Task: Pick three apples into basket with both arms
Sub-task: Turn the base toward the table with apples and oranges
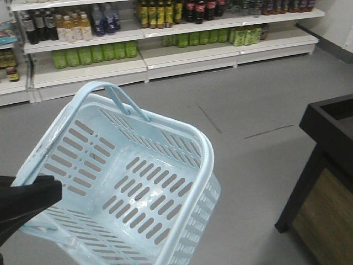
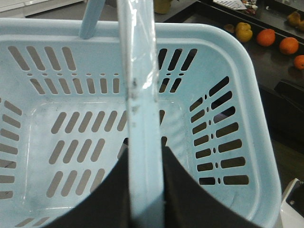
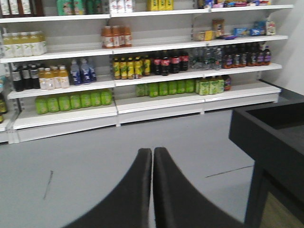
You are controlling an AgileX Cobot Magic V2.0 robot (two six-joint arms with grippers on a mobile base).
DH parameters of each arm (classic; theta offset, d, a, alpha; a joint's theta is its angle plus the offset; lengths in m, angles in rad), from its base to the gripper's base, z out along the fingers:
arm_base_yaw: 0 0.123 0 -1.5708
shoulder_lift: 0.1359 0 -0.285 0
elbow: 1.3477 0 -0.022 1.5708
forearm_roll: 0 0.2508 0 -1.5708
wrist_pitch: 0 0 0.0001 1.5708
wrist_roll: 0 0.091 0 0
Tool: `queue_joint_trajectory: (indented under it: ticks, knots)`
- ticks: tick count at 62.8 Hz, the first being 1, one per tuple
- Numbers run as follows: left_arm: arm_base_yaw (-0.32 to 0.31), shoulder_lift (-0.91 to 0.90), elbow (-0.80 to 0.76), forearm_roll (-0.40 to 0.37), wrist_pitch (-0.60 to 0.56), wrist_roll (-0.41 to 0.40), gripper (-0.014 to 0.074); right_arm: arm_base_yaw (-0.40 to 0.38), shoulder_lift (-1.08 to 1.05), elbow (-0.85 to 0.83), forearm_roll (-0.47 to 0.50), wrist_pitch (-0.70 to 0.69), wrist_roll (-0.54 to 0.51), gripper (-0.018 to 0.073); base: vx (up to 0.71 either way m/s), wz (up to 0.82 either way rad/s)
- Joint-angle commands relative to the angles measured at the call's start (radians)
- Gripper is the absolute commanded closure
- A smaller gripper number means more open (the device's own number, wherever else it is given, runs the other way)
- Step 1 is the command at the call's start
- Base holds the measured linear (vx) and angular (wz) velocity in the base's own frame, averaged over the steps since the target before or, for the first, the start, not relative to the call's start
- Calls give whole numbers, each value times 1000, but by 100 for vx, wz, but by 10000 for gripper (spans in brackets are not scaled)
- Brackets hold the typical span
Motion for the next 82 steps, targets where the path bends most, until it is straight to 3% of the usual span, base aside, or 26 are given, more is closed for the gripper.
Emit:
queue_joint_trajectory:
  ticks: [1, 82]
  knots:
    - [-5, -2, -29, -55, -77, -4, 603, -6, -14, 14, -12, -77, -1, 564, 15, -57]
    - [-5, -2, -29, -55, -77, -4, 603, -6, -14, 14, -12, -77, -1, 564, 9, -53]
